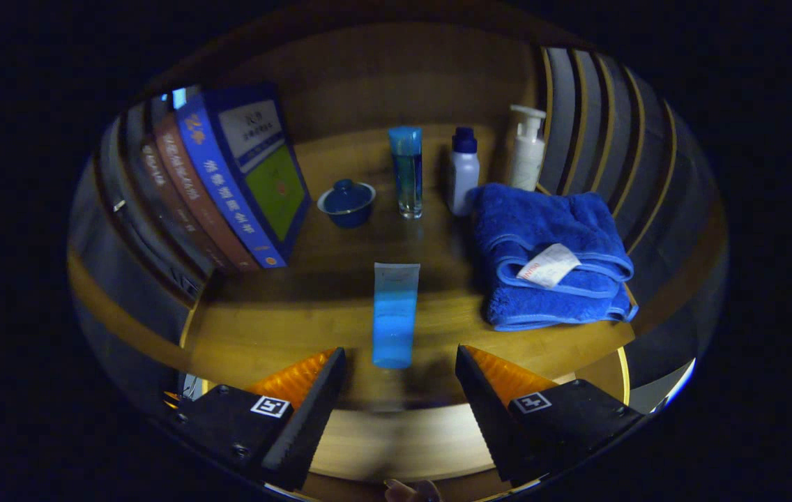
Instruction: Pull open the drawer, take out the items inside it, and place them on the countertop above the cabinet.
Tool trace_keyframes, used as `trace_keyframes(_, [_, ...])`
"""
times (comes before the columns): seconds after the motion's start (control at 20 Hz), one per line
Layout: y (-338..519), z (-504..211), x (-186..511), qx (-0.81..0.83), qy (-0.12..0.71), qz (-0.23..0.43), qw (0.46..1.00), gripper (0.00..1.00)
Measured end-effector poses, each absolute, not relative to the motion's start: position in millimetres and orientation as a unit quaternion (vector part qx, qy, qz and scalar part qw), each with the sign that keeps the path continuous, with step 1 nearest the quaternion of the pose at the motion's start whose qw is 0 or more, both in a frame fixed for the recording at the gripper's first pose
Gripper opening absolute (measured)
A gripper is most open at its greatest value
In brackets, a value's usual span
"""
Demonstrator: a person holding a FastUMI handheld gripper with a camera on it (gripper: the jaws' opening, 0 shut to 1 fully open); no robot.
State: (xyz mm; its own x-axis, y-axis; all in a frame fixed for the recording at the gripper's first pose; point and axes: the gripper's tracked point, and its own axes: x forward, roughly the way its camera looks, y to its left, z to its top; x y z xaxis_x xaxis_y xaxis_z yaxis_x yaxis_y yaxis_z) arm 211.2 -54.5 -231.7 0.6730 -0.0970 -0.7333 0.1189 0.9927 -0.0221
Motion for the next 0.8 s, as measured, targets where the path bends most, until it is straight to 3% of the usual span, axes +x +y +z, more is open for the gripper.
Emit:
trace_keyframes(0.4, [-40,-151,117,0.024,0.238,-0.029,0.971,0.99])
trace_keyframes(0.8, [-50,-180,11,0.019,0.205,-0.042,0.978,0.99])
